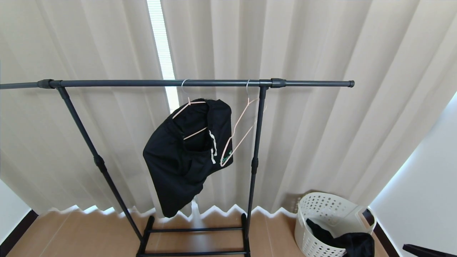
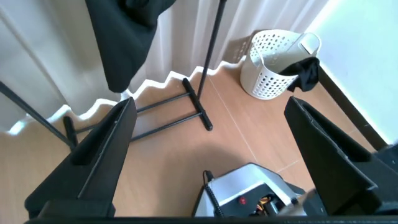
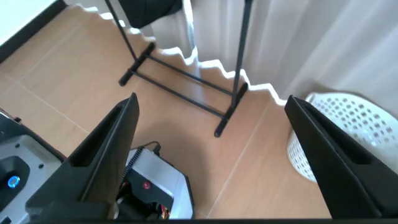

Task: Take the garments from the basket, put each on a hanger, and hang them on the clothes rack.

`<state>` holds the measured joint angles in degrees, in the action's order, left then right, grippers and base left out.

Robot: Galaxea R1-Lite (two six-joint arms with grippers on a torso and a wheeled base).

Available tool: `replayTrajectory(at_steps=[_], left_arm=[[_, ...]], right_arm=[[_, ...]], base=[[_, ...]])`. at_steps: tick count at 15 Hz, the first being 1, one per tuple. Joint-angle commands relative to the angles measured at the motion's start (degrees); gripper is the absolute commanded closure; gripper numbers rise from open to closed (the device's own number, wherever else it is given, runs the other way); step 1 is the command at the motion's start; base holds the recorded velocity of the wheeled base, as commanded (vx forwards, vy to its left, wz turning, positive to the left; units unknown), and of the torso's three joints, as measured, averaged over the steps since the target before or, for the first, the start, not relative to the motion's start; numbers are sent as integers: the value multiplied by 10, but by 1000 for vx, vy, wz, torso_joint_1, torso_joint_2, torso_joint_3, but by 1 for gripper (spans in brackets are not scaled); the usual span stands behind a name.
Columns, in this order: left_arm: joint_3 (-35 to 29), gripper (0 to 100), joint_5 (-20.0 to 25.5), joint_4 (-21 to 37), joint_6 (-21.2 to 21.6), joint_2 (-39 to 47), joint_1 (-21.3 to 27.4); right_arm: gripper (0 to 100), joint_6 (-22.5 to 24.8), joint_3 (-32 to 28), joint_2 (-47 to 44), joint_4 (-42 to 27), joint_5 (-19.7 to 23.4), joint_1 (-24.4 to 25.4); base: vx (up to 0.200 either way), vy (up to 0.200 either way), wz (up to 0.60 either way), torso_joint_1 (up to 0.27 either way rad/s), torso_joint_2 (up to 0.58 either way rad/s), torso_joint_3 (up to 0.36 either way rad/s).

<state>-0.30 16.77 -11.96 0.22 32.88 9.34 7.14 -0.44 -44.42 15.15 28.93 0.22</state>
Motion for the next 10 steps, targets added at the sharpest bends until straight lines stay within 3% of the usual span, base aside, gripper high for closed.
replayTrajectory(at_steps=[1,4,6,7,10], left_arm=[[3,0,-3,69,-5,-143,-12],[3,0,-2,70,21,-148,-35],[3,0,-9,70,26,-148,-68],[3,0,-33,77,65,-177,-112],[3,0,-31,86,65,-288,-117]], right_arm=[[0,2,4,188,-130,-23,-1],[0,-4,2,237,-152,-60,-14],[0,2,4,286,-154,-163,-22],[0,7,3,337,-156,-213,-21],[0,-1,2,370,-160,-207,-12]], base=[[0,0,0,0,0,0],[0,0,0,0,0,0],[0,0,0,0,0,0],[0,0,0,0,0,0],[0,0,0,0,0,0]])
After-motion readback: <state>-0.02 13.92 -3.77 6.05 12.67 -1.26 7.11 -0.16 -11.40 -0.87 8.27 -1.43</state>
